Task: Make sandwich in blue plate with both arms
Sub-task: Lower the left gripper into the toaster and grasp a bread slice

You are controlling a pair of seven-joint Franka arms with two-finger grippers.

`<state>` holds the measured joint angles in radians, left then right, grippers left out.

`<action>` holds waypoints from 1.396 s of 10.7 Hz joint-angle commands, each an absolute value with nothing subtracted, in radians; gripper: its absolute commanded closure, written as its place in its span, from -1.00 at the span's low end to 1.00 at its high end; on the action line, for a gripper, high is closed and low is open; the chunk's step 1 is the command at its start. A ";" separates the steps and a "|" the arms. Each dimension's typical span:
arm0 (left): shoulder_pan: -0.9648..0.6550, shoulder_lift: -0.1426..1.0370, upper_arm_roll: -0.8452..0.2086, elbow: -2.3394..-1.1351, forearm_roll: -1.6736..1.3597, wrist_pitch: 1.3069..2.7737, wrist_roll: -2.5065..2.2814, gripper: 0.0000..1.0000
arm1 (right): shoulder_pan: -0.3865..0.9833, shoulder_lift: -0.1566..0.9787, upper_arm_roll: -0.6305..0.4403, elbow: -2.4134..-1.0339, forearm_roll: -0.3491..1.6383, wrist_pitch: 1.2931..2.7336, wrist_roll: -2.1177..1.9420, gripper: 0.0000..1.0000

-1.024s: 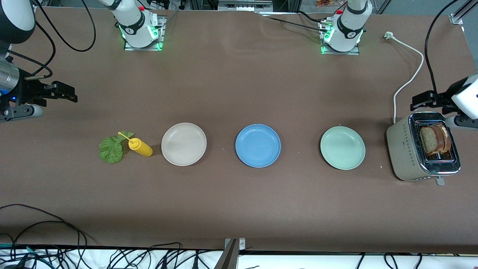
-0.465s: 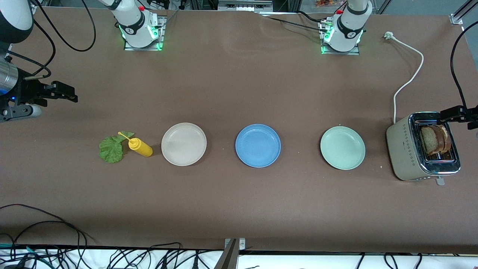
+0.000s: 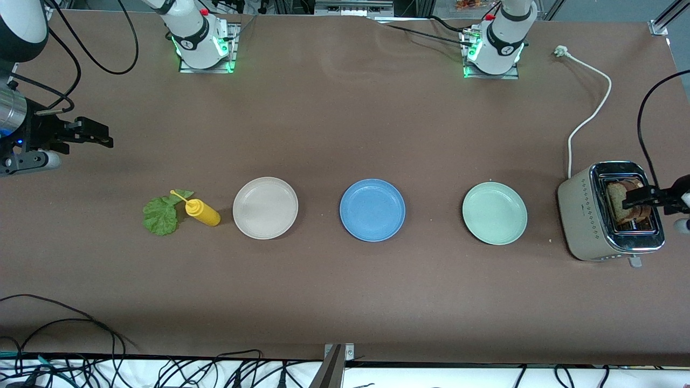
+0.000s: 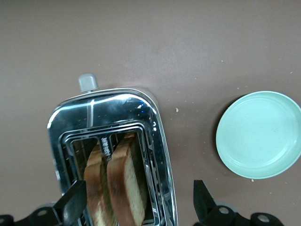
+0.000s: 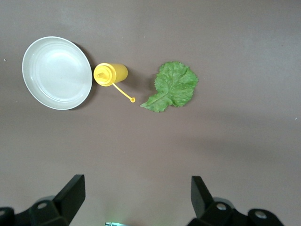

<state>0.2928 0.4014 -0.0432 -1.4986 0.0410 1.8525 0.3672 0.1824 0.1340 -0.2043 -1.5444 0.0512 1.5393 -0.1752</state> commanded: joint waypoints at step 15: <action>0.359 0.426 -0.055 -1.626 -0.071 1.849 0.235 0.06 | 0.183 0.126 -0.202 -1.536 0.054 1.499 -0.198 -1.00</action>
